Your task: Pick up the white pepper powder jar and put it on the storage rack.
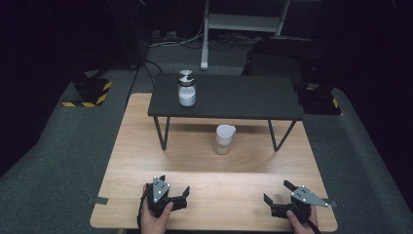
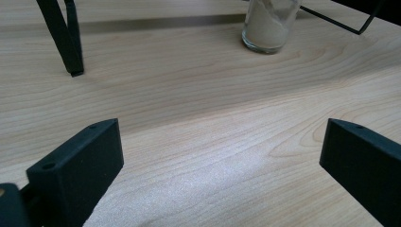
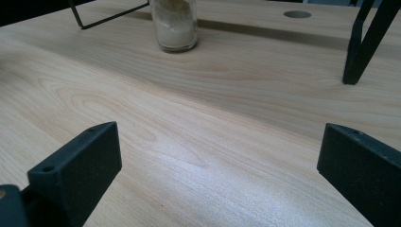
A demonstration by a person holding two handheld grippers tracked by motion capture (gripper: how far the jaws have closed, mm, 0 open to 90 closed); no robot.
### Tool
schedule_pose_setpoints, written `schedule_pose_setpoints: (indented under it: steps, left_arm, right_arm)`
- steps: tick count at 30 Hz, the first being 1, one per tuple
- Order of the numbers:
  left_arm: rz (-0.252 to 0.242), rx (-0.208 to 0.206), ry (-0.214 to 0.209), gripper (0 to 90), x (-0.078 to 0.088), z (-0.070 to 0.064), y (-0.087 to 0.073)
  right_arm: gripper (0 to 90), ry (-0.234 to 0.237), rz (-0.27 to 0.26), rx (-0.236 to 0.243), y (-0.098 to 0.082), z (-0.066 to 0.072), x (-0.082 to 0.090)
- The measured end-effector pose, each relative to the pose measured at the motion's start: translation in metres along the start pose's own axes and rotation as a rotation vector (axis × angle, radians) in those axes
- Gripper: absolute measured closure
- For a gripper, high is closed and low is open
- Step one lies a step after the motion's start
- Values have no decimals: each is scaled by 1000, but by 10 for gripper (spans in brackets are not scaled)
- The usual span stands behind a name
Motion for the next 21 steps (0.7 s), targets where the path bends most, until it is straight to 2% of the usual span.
schedule_pose_setpoints:
  steps: [5,9,12,15,18,21]
  left_arm:
    - [-4,7,-7,6,0,1,-1]
    - [-5,-17,-12,6,0,0,-1]
    - [-6,-18,-13,5,0,-1,-1]
    - [-4,-12,-18,6,-1,-1,-1]
    - [-2,-11,-22,6,-1,0,0]
    - [-5,-15,-23,6,-1,-1,-1]
  right_arm:
    - [5,-2,1,-11,0,1,0]
    - [5,-5,2,-7,1,3,-1]
    - [5,0,-8,-6,4,4,-1]
    - [3,9,-37,-21,13,8,0]
    - [4,19,-51,6,27,12,-6]
    - [6,28,-50,12,38,14,-14]
Point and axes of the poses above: each handheld gripper's, and its own axes: x roughly backward along the jaws, y roughly out of its top, z roughly to its left, the point moved 3 cm from there along -x, roughly forward along the jaws, and after that the axes turned 11 degrees about z, right-handed, at the moved point
